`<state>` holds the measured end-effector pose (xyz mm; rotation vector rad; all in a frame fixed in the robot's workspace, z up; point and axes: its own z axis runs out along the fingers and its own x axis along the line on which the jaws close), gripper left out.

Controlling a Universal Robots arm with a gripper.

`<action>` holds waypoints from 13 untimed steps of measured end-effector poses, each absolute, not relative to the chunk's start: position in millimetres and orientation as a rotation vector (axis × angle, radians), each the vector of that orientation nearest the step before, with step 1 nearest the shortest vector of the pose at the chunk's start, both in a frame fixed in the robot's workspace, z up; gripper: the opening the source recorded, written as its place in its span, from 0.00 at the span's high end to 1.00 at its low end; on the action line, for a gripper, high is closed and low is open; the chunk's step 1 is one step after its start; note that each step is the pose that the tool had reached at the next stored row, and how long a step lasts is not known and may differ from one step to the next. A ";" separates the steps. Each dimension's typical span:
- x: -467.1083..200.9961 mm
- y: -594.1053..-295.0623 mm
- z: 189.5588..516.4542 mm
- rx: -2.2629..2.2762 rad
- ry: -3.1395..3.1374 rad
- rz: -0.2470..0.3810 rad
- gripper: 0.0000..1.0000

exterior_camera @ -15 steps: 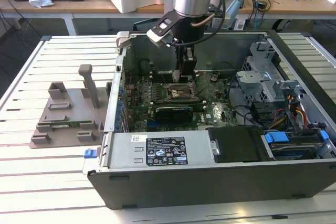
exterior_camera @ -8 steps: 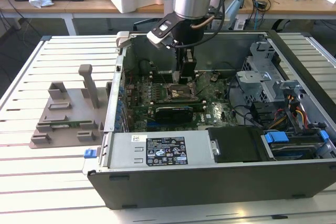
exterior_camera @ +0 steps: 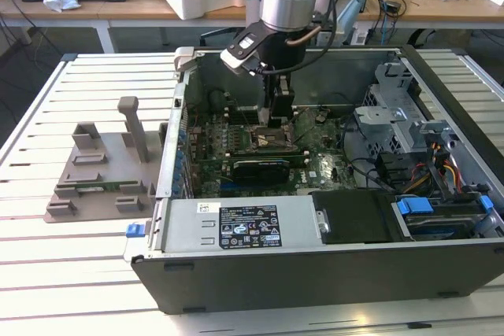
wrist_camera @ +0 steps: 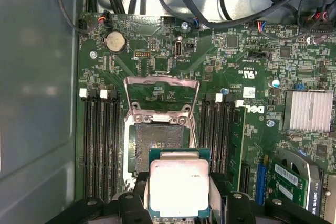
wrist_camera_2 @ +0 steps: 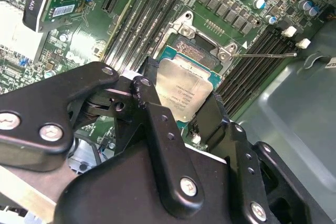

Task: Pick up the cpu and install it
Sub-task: 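Place the cpu into insertion slot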

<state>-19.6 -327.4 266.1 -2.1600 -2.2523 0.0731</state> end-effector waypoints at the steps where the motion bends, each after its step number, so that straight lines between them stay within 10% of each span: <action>1: -19.6 -327.4 265.4 -2.160 -2.252 0.073 0.46; 13: -19.6 -327.3 258.8 -2.160 -2.252 0.073 0.46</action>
